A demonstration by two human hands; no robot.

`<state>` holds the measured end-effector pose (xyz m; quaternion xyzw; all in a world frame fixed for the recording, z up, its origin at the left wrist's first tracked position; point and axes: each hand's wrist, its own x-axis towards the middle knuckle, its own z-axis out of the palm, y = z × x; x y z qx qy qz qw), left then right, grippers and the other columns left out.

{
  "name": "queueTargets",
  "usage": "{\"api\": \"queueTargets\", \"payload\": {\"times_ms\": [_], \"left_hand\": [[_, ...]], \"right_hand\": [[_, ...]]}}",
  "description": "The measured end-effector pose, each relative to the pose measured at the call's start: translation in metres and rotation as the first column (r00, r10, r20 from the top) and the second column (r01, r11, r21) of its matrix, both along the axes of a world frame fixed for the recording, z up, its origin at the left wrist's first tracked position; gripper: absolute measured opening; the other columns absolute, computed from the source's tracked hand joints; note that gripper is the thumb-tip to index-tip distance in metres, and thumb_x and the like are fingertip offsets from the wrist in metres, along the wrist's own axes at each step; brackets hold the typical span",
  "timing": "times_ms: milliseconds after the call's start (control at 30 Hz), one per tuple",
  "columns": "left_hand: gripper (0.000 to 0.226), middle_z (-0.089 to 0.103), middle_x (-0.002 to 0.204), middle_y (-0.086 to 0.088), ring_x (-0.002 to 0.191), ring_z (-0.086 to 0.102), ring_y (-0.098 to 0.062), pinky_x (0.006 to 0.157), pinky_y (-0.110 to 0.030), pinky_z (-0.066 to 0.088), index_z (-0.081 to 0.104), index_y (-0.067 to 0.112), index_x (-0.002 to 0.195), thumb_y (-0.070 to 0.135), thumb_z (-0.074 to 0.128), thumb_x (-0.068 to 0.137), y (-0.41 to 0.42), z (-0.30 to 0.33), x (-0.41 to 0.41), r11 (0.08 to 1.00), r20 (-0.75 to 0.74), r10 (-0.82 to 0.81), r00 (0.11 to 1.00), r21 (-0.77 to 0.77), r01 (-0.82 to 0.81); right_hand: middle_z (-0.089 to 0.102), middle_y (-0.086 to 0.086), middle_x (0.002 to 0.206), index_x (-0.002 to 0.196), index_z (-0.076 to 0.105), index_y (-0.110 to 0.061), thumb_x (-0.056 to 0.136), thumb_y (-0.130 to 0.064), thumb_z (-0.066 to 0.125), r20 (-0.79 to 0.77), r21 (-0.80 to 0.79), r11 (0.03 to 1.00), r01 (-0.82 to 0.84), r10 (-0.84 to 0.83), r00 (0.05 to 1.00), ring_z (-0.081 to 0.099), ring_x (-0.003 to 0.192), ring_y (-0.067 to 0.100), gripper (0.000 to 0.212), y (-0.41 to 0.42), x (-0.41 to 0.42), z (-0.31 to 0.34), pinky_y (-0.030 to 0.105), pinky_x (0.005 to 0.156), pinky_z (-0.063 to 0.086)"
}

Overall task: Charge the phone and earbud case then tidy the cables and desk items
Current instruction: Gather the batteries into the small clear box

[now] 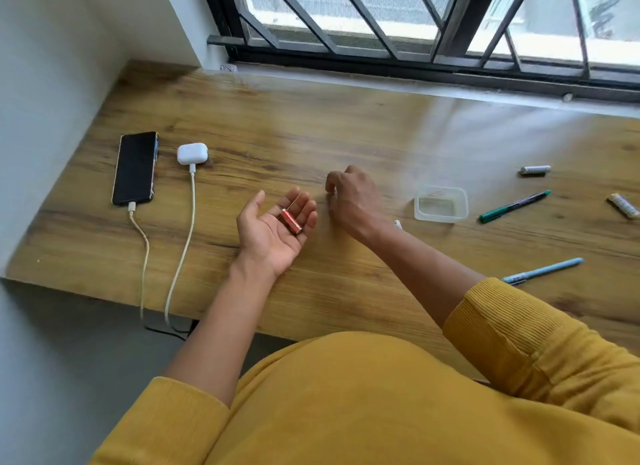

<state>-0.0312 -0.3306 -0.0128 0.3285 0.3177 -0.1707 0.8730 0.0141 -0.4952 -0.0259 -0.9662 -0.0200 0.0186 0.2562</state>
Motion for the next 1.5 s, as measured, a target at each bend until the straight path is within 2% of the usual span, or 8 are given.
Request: {"api": "queueTargets", "payload": {"times_ms": [133, 233, 467, 533, 733, 1000, 1200, 1500], "left_hand": [[0.053, 0.075, 0.109, -0.017, 0.100, 0.074, -0.031, 0.096, -0.040, 0.058, 0.070, 0.002, 0.119, 0.047, 0.044, 0.104, -0.005, -0.004, 0.001, 1.000, 0.011, 0.000, 1.000, -0.020, 0.001], [0.052, 0.075, 0.109, -0.018, 0.100, 0.074, -0.032, 0.100, -0.043, 0.058, 0.069, 0.001, 0.117, 0.045, 0.044, 0.106, -0.013, -0.007, 0.001, 1.000, 0.026, 0.010, 1.000, -0.015, -0.010], [0.054, 0.078, 0.095, -0.013, 0.074, 0.078, -0.021, 0.061, -0.024, 0.060, 0.070, 0.007, 0.117, 0.052, 0.041, 0.106, -0.032, -0.007, 0.005, 0.996, -0.006, -0.086, 0.996, -0.006, 0.085], [0.054, 0.077, 0.100, -0.013, 0.079, 0.078, -0.023, 0.064, -0.025, 0.060, 0.069, 0.008, 0.120, 0.051, 0.040, 0.107, -0.038, -0.008, 0.006, 0.995, -0.009, -0.101, 0.995, -0.012, 0.101], [0.048, 0.072, 0.109, -0.018, 0.102, 0.071, -0.036, 0.115, -0.047, 0.048, 0.066, 0.002, 0.112, 0.044, 0.042, 0.107, -0.051, -0.014, 0.009, 0.991, 0.021, -0.074, 0.997, -0.106, 0.076], [0.049, 0.072, 0.110, -0.018, 0.102, 0.072, -0.036, 0.110, -0.047, 0.051, 0.066, 0.001, 0.116, 0.043, 0.043, 0.107, -0.063, -0.013, 0.016, 0.981, 0.054, -0.145, 0.988, -0.122, 0.150], [0.051, 0.073, 0.110, -0.018, 0.105, 0.072, -0.037, 0.107, -0.048, 0.054, 0.066, 0.000, 0.118, 0.044, 0.043, 0.107, -0.064, -0.013, 0.017, 0.975, 0.063, -0.184, 0.981, -0.113, 0.190], [0.051, 0.073, 0.112, -0.018, 0.106, 0.072, -0.037, 0.109, -0.047, 0.052, 0.067, 0.001, 0.119, 0.045, 0.044, 0.107, -0.065, -0.014, 0.015, 0.968, 0.059, -0.219, 0.974, -0.110, 0.225]], "right_hand": [[0.067, 0.009, 0.099, 0.100, 0.070, -0.015, 0.081, -0.001, 0.060, -0.012, 0.149, 0.981, 0.124, -0.123, 0.992, 0.063, 0.091, 0.030, 0.026, -0.005, -0.008, 0.016, 0.039, 0.073, 0.052], [0.067, 0.002, 0.085, 0.093, 0.064, -0.013, 0.078, -0.003, 0.064, 0.105, 0.305, 0.940, 0.153, -0.192, 0.976, 0.062, 0.079, 0.026, 0.018, -0.003, -0.021, 0.030, 0.041, 0.068, 0.051], [0.071, 0.002, 0.090, 0.092, 0.063, -0.010, 0.088, -0.009, 0.073, 0.135, 0.366, 0.931, -0.003, -0.050, 0.990, 0.063, 0.078, 0.023, 0.010, 0.007, -0.050, 0.041, 0.046, 0.071, 0.053], [0.070, -0.004, 0.089, 0.090, 0.064, -0.008, 0.089, -0.011, 0.072, 0.136, 0.392, 0.919, 0.029, -0.089, 0.987, 0.063, 0.077, 0.020, 0.009, 0.004, -0.055, 0.041, 0.044, 0.071, 0.054], [0.070, 0.006, 0.099, 0.105, 0.068, -0.012, 0.093, -0.007, 0.062, 0.052, 0.104, 0.967, 0.232, -0.239, 0.970, 0.065, 0.088, 0.025, 0.015, -0.046, -0.057, 0.040, 0.041, 0.077, 0.056], [0.072, 0.006, 0.111, 0.123, 0.072, -0.022, 0.092, -0.006, 0.071, -0.235, -0.233, 0.954, 0.188, -0.243, 0.941, 0.068, 0.105, 0.028, 0.036, -0.087, -0.065, 0.030, 0.044, 0.088, 0.061], [0.071, 0.009, 0.102, 0.113, 0.076, -0.023, 0.090, 0.001, 0.068, -0.208, -0.285, 0.947, 0.146, -0.210, 0.955, 0.062, 0.085, 0.027, 0.033, -0.079, -0.067, 0.028, 0.038, 0.071, 0.057], [0.062, 0.007, 0.100, 0.111, 0.072, -0.016, 0.094, -0.007, 0.070, -0.219, -0.263, 0.951, 0.165, -0.225, 0.949, 0.053, 0.087, 0.025, 0.020, -0.074, -0.059, 0.038, 0.038, 0.073, 0.049]]}}
